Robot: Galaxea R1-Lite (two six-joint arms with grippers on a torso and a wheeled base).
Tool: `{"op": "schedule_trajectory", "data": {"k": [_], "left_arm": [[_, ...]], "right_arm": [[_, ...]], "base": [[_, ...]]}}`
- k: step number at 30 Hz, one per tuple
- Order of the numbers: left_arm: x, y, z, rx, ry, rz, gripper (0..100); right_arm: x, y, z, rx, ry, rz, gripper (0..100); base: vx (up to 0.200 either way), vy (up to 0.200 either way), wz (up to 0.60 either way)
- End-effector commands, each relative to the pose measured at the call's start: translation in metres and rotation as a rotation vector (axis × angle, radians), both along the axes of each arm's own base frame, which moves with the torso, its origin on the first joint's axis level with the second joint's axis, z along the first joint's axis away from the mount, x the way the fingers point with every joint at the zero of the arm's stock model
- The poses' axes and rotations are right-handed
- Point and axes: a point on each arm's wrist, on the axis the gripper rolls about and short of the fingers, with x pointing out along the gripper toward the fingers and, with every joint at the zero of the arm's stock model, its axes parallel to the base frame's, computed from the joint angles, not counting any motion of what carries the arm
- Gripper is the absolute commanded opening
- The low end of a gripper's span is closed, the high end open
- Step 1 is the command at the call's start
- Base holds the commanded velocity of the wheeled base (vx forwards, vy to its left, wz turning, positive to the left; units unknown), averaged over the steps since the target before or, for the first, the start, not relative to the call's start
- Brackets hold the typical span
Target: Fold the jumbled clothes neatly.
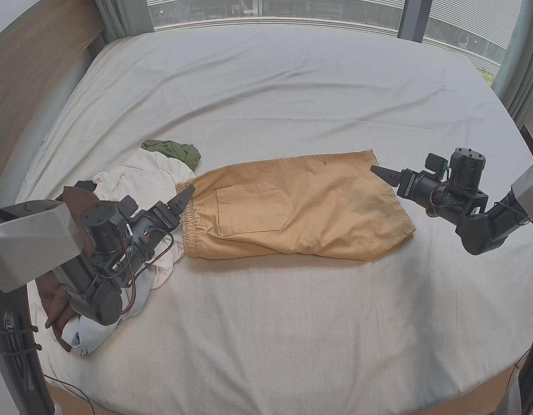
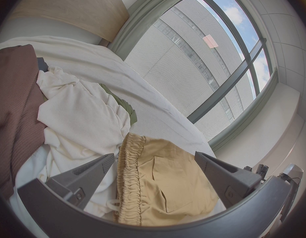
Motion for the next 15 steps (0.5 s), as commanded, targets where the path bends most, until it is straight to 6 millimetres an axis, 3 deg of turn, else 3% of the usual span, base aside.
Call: {"op": "schedule_trajectory", "data": {"k": [1, 8, 15], "left_arm": [[-0.017, 0.0, 0.015, 0.006, 0.012, -0.031, 100], [-0.045, -0.001, 0.011, 0.062, 0.123, -0.139, 100], [-0.053, 0.0, -0.001, 0.111, 0.203, -0.147, 100]], "right_arm": [[-0.04, 0.013, 0.009, -0.005, 0.034, 0.041, 100], [-0.063, 0.022, -0.009, -0.03, 0.123, 0.012, 100], [-0.077, 0.024, -0.03, 0.005, 0.261, -0.026, 100]], "base": [[0.0, 0.0, 0.0], [0.0, 0.0, 0.0], [0.0, 0.0, 0.0]]}}
